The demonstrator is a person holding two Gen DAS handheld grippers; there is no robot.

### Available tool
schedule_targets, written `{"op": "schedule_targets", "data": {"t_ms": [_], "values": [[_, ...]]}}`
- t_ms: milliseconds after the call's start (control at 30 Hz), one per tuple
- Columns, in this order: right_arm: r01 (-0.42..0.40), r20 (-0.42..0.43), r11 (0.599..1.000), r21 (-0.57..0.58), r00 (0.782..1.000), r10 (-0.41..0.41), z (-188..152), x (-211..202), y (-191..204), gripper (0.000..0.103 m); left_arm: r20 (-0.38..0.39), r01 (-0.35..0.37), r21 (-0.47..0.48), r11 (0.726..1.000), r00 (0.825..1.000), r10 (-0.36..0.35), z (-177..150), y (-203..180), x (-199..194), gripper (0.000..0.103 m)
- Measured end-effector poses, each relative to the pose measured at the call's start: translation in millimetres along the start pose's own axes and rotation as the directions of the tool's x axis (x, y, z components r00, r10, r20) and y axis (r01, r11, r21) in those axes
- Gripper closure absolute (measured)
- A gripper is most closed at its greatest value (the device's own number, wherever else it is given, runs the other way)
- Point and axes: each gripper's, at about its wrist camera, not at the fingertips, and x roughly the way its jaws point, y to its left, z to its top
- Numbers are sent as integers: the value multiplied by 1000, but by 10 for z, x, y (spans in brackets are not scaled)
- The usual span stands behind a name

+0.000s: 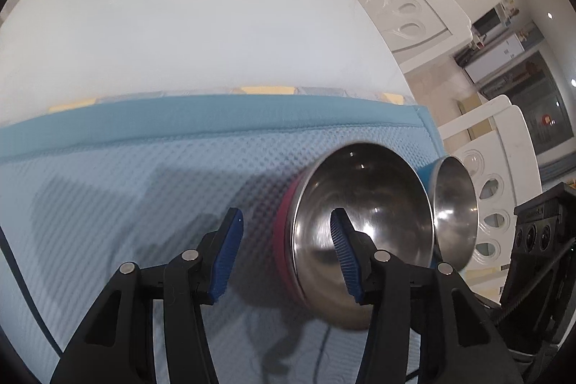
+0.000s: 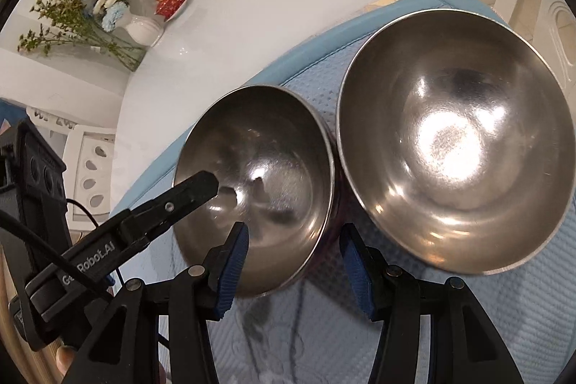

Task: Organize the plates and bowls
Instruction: 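Lift the red-exterior steel bowl with both grippers, then carry the red steel bowl with both grippers and lower it into the pink bowl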

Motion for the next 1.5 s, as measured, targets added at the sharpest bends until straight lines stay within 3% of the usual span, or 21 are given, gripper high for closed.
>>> {"op": "schedule_targets", "data": {"t_ms": [67,100,200,400,833,1167,1500], "values": [[10,1,1000,4,1000,-10,4,22,-25,57,-8,15,17,1000,1000,-15,32,-8,54,70],[18,-1,1000,3,1000,-18,0,33,-38,61,-14,30,30,999,999,-30,46,-15,93,79],[51,16,999,-16,999,-51,-38,27,-53,69,-6,28,56,998,1000,-28,21,-16,128,88],[98,40,993,-60,995,-95,-115,-44,-1,71,19,10,113,994,1000,-13,-76,-50,30,88],[80,78,976,-204,995,-65,-265,-537,510,71,136,7,39,999,991,-12,-439,17,-726,88],[52,83,953,-298,996,-29,-854,-1060,818,71,268,19,24,1000,963,-25,-1091,-158,-1660,88],[74,31,956,-284,997,-68,-1617,-1343,735,71,261,34,-9,999,965,-31,-1781,-302,-1867,88]]}}
